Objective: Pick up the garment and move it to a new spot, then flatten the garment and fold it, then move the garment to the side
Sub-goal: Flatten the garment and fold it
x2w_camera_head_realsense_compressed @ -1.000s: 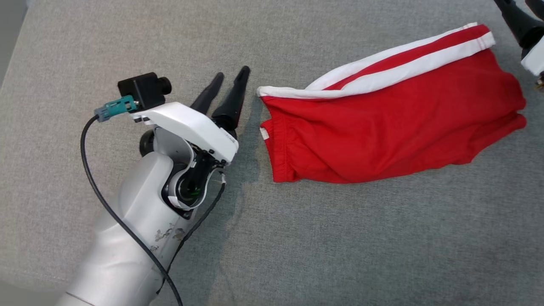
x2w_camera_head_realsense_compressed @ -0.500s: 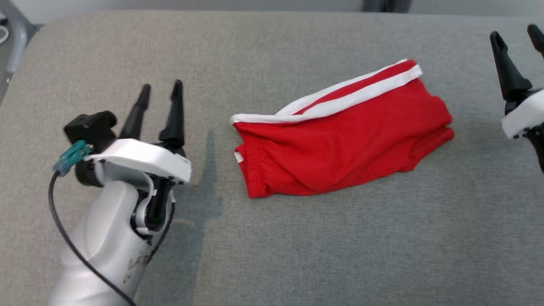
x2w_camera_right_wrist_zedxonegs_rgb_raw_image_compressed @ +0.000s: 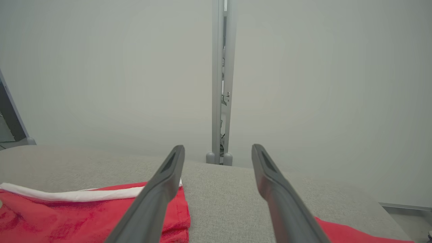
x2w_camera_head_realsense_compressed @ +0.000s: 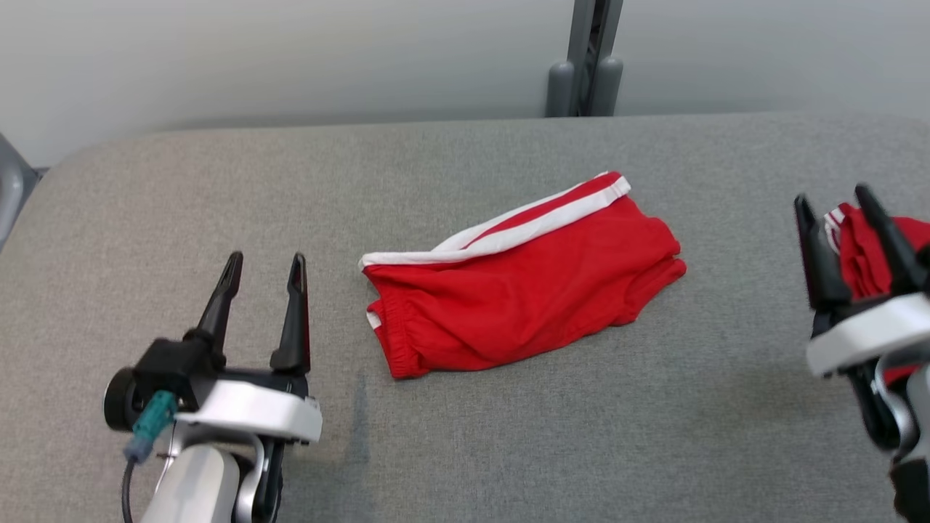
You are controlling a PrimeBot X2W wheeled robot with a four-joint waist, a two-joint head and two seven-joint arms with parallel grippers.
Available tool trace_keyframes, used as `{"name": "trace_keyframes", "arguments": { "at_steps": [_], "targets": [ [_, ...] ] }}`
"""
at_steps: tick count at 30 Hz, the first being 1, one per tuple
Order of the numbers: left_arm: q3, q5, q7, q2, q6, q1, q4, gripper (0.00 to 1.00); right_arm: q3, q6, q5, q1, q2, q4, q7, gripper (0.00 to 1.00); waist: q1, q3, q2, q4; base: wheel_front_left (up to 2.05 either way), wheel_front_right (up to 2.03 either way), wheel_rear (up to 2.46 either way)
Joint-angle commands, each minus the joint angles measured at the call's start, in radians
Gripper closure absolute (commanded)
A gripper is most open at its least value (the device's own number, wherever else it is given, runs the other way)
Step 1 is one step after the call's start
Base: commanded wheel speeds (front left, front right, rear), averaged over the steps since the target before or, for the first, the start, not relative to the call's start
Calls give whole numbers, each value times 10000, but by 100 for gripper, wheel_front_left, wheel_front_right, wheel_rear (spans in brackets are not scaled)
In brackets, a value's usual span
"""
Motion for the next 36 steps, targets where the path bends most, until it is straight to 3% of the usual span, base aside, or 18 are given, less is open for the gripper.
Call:
{"name": "trace_keyframes", "arguments": {
  "at_steps": [1, 15, 24, 28, 36],
  "targets": [
    [131, 337, -52, -21, -90, 307, -108, 0, -230, -7, -296, 529, 193, -259, -50, 0, 0, -319, 0, -116, 0, 0, 0],
    [792, 1355, -53, -706, -435, 2332, -328, 0, -1719, -7, -1411, 3217, 1747, -1368, -52, 0, 0, -870, 0, -141, 0, 0, 0],
    [723, 1597, -53, -828, -525, 2430, -316, 0, -1874, -9, -1562, 3584, 2150, -1250, 226, 0, 0, -778, 0, -21, 0, 0, 0],
    [544, 1514, -54, -833, -548, 2303, -266, 0, -1870, -7, -996, 3481, 2361, -974, 614, 0, 0, -674, 0, 54, 0, 0, 0],
    [131, 1348, -54, -832, -440, 2010, -257, 0, -2268, -7, 1188, 2793, 2747, -21, 1580, 0, 0, -117, 0, 632, 0, 0, 0]
  ]
}}
